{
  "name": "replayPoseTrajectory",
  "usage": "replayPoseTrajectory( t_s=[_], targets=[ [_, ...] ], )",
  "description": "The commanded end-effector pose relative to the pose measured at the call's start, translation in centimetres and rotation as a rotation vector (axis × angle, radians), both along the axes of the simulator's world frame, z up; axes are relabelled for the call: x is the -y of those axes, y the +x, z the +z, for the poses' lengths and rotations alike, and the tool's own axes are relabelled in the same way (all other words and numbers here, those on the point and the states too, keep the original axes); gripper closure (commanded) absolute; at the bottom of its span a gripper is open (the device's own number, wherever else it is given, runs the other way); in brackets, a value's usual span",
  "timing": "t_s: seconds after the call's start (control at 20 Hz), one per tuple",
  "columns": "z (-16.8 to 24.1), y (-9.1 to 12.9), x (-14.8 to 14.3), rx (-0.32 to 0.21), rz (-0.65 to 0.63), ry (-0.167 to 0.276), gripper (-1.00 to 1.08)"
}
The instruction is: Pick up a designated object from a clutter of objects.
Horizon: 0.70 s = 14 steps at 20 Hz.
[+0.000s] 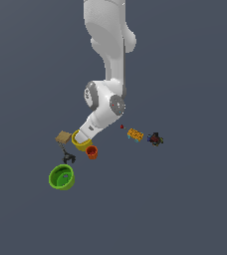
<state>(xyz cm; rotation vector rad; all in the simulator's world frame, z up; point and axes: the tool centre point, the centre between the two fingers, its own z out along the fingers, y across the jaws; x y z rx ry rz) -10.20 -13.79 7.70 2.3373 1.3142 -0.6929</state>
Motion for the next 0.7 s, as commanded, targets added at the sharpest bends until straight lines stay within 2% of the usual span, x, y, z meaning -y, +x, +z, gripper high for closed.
replayPoseTrajectory(
  t_s=[0.0,0.05,0.1,0.65],
  targets=[
    [-0.45,-0.15,0.26,0.0,0.002,0.001,-0.2],
    [-0.48,-0.16,0.29,0.0,0.002,0.001,-0.2],
    [-0.48,-0.16,0.29,0.0,0.002,0.001,1.08],
    [-0.34,-0.04,0.27,0.002,0.003,0.0,1.08]
  ],
)
